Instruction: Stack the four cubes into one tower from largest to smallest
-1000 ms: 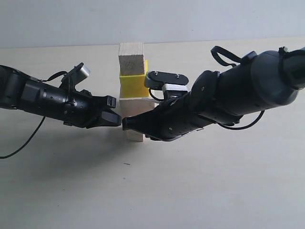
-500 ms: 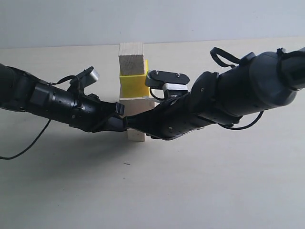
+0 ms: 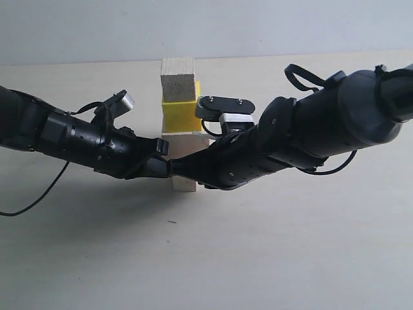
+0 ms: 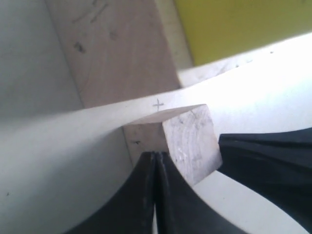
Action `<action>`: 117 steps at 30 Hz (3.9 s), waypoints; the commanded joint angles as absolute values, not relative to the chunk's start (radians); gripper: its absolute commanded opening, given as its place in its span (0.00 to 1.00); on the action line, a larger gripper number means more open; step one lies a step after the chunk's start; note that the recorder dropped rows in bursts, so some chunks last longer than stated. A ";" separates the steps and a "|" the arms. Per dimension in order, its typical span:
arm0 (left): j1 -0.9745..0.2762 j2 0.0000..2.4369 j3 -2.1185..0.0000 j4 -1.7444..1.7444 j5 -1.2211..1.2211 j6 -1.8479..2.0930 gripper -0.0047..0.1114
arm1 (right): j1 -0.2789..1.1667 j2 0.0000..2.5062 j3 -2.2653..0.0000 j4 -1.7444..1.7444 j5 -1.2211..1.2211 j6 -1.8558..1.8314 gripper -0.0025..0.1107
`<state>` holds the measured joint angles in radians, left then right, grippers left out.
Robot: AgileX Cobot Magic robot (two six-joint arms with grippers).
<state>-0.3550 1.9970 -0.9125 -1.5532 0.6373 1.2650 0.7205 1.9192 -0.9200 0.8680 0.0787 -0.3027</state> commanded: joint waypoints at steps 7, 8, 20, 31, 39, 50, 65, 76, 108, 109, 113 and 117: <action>-0.359 2.002 -0.919 -1.547 0.658 1.250 0.04 | 0.750 1.921 -0.927 0.860 0.074 -0.349 0.02; -0.359 2.002 -0.919 -1.547 0.660 1.250 0.04 | 0.750 1.921 -0.927 0.860 0.074 -0.351 0.02; -0.359 2.002 -0.900 -1.501 0.681 1.222 0.04 | 0.750 1.911 -0.927 0.860 0.103 -0.357 0.02; -0.359 1.984 -0.850 -1.501 0.704 1.225 0.04 | 0.809 1.891 -0.927 0.856 0.132 -0.367 0.02; -0.359 1.920 -0.817 -1.497 0.704 1.225 0.04 | 0.826 1.891 -0.927 0.862 0.162 -0.367 0.02; -0.359 1.800 -0.689 -1.483 0.610 1.225 0.04 | 0.826 1.858 -0.927 0.871 0.217 -0.367 0.02; -0.357 1.715 -0.634 -1.467 0.561 1.216 0.04 | 0.700 1.786 -0.925 0.675 0.206 -0.171 0.02; -0.357 1.528 -0.581 -1.411 0.557 1.162 0.04 | 0.673 1.887 -0.925 0.670 0.176 -0.174 0.02; -0.357 1.292 -0.581 -1.161 0.516 0.934 0.04 | 0.787 1.830 -1.054 0.745 0.238 -0.171 0.02; -0.357 1.292 -0.581 -1.161 0.516 0.934 0.04 | 0.779 1.835 -1.052 0.729 0.243 -0.151 0.02; -0.357 1.292 -0.581 -1.161 0.513 0.932 0.04 | 0.750 1.849 -1.026 0.623 0.245 -0.013 0.02; -0.357 1.292 -0.581 -1.161 0.513 0.932 0.04 | 0.748 1.874 -1.012 0.583 0.247 0.026 0.02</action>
<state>-0.3584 1.2981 -0.5849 -1.1642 0.5172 0.9377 0.7521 1.8571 -1.0194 0.6196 0.2411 0.0000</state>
